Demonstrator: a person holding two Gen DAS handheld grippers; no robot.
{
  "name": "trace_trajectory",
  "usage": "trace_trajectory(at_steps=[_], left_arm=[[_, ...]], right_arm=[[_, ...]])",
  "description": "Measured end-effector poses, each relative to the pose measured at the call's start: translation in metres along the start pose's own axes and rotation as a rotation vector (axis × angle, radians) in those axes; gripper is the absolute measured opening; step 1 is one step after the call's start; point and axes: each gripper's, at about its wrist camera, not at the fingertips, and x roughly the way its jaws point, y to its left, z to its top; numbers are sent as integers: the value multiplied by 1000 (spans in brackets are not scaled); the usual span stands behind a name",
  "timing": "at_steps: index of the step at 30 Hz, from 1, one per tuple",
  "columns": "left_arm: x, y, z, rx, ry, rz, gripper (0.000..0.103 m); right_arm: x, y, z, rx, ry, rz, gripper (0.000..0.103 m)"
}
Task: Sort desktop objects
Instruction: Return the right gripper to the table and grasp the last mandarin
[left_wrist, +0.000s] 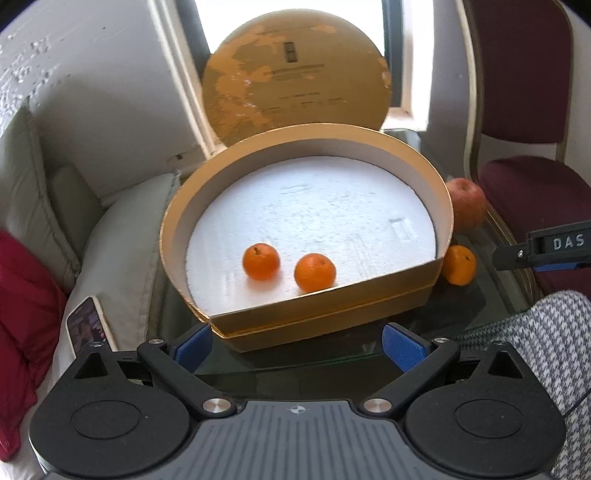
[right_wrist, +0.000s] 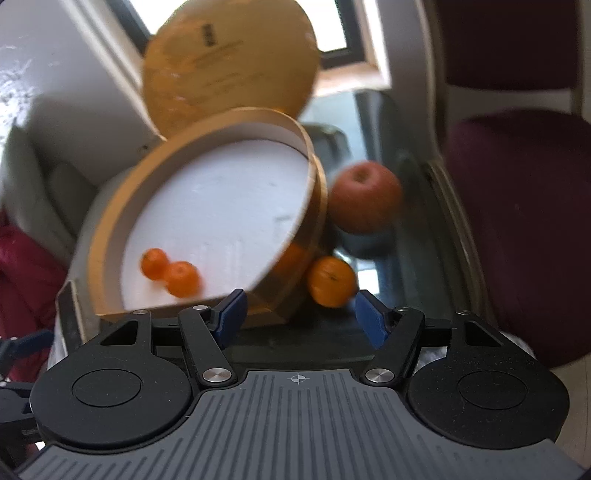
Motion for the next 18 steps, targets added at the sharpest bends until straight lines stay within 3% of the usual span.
trace_trajectory(at_steps=[8,15,18], left_arm=[[6,-6,-1,29,25,4,100],[16,-5,-2,27,58,11,100],[20,-4,-1,27,71,13,100]], right_arm=[[21,-13,-12,-5,37,-18,70],[50,-12,-8,-114,55,-43,69],[66,-13,-4,-171,70,-31,63]])
